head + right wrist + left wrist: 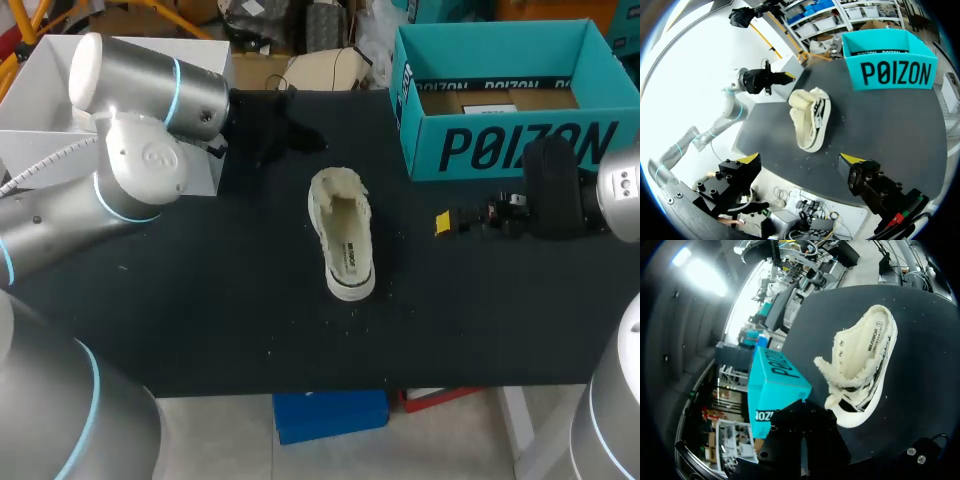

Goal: Take the shoe out of the shoebox, open the shoe tongue, remove and reinsert the insole, then place the shoe into the shoebox

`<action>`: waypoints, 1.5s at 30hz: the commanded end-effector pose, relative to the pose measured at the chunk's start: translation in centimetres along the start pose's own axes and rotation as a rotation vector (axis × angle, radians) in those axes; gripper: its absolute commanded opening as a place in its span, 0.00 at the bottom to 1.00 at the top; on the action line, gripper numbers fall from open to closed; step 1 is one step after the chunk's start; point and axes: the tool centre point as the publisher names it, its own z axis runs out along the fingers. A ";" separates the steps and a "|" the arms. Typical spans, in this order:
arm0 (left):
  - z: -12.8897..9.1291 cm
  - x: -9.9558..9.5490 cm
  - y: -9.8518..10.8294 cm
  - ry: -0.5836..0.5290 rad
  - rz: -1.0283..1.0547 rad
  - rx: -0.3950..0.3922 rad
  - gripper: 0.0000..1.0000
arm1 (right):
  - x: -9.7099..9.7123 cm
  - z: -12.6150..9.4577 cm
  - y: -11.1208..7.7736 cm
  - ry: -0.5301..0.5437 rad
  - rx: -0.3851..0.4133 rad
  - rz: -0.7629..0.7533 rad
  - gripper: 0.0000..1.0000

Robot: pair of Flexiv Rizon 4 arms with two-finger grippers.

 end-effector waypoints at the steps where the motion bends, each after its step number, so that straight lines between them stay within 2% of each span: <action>1: 2.6 0.3 -0.8 0.011 -0.004 -0.008 0.00 | 0.0 0.1 -0.1 0.001 -0.003 0.000 1.00; 4: 3.5 1.2 -2.1 0.068 0.002 0.056 0.00 | 0.0 0.1 -0.1 0.001 -0.003 0.000 1.00; 8: 3.3 2.4 -2.9 0.180 0.019 0.111 0.00 | 0.0 0.1 -0.1 0.001 -0.003 0.000 1.00; 12: 2.6 3.9 -3.2 0.322 0.047 0.136 0.00 | 0.0 0.1 -0.1 0.001 -0.003 0.000 1.00; 14: 2.5 4.5 -3.3 0.357 0.058 0.142 0.00 | 0.0 0.1 -0.1 0.001 -0.003 0.000 1.00; 21: 3.2 5.7 -3.8 0.402 0.090 0.150 0.00 | 0.0 0.1 -0.1 0.001 -0.003 0.000 1.00; 28: 4.8 6.7 -4.3 0.442 0.109 0.181 0.00 | 0.0 0.1 -0.1 0.001 -0.003 0.000 1.00; 33: 6.2 7.8 -4.5 0.512 0.175 0.178 0.00 | 0.0 0.1 -0.1 0.001 -0.003 0.000 1.00; 38: 7.3 7.8 -4.9 0.511 0.205 0.183 0.00 | 0.0 0.1 -0.1 0.001 -0.003 0.000 1.00; 41: 7.3 6.6 -5.0 0.474 0.226 0.174 0.00 | 0.0 0.1 -0.1 0.001 -0.003 0.000 1.00; 45: 6.1 4.9 -4.8 0.429 0.249 0.147 0.00 | 0.0 0.1 -0.1 0.001 -0.003 0.000 1.00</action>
